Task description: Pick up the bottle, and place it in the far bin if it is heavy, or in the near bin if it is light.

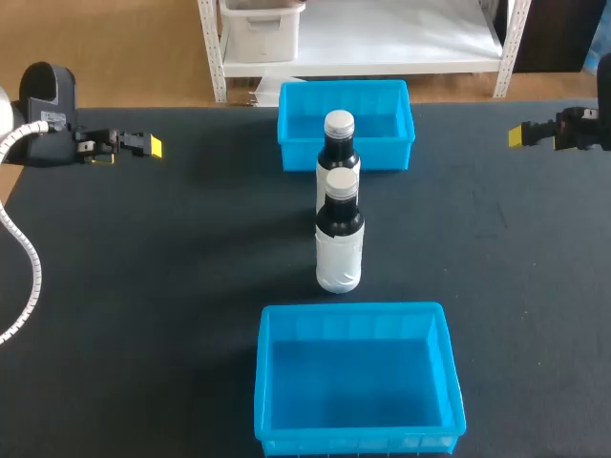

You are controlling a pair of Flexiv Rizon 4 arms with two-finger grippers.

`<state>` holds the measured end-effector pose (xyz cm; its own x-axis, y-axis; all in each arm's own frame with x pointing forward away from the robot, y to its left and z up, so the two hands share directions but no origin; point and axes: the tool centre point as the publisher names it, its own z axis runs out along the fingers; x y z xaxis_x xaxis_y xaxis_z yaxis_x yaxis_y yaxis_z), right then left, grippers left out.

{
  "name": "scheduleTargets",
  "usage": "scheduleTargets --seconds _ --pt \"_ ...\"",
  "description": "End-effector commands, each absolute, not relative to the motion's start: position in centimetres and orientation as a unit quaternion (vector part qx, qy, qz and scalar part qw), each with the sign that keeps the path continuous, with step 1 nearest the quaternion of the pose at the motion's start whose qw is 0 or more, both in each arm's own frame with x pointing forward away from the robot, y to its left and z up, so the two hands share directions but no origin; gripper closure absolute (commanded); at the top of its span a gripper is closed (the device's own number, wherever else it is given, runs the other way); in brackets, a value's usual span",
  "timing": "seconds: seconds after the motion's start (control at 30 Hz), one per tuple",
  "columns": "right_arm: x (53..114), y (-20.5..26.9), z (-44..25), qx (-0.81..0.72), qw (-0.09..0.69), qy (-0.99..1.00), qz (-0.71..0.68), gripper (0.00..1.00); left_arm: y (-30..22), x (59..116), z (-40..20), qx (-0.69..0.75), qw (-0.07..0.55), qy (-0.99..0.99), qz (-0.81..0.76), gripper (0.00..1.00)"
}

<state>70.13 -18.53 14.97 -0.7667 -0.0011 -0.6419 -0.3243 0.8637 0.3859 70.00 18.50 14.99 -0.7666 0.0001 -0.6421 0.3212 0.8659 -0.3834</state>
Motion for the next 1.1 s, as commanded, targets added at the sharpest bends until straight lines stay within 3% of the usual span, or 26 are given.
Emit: scheduleTargets --seconds 0.03,0.67,0.7,0.77,0.83,0.87,1.0,1.03,1.1 --pt "70.04 -18.48 14.99 -0.089 0.33 0.908 0.244 0.0 18.5 70.0 14.99 0.088 0.33 0.908 -0.243 0.0" --pt "70.04 -18.48 14.99 -0.089 0.33 0.908 0.244 0.0 18.5 70.0 14.99 0.088 0.33 0.908 -0.243 0.0" --pt "70.04 -18.48 14.99 -0.089 0.33 0.908 0.244 0.13 18.5 70.0 14.99 0.088 0.33 0.908 -0.243 0.0" --pt "70.04 -18.48 14.99 -0.089 0.33 0.908 0.244 0.53 18.5 70.0 14.99 0.088 0.33 0.908 -0.243 0.0" --pt "70.04 -18.48 14.99 -0.089 0.33 0.908 0.244 0.58 18.5 70.0 14.99 0.088 0.33 0.908 -0.243 0.0" --pt "70.04 -18.48 14.99 -0.089 0.33 0.908 0.244 0.65 18.5 70.0 14.99 0.088 0.33 0.908 -0.243 0.0" --pt "70.04 -18.48 14.99 -0.089 0.33 0.908 0.244 0.56 18.5 70.0 14.99 0.088 0.33 0.908 -0.243 0.0" --pt "70.04 -18.48 14.99 -0.089 0.33 0.908 0.244 0.0 18.5 70.0 14.99 0.088 0.33 0.908 -0.243 0.0" --pt "70.04 -18.48 14.99 -0.089 0.33 0.908 0.244 0.0 18.5 70.0 14.99 0.088 0.33 0.908 -0.243 0.0"
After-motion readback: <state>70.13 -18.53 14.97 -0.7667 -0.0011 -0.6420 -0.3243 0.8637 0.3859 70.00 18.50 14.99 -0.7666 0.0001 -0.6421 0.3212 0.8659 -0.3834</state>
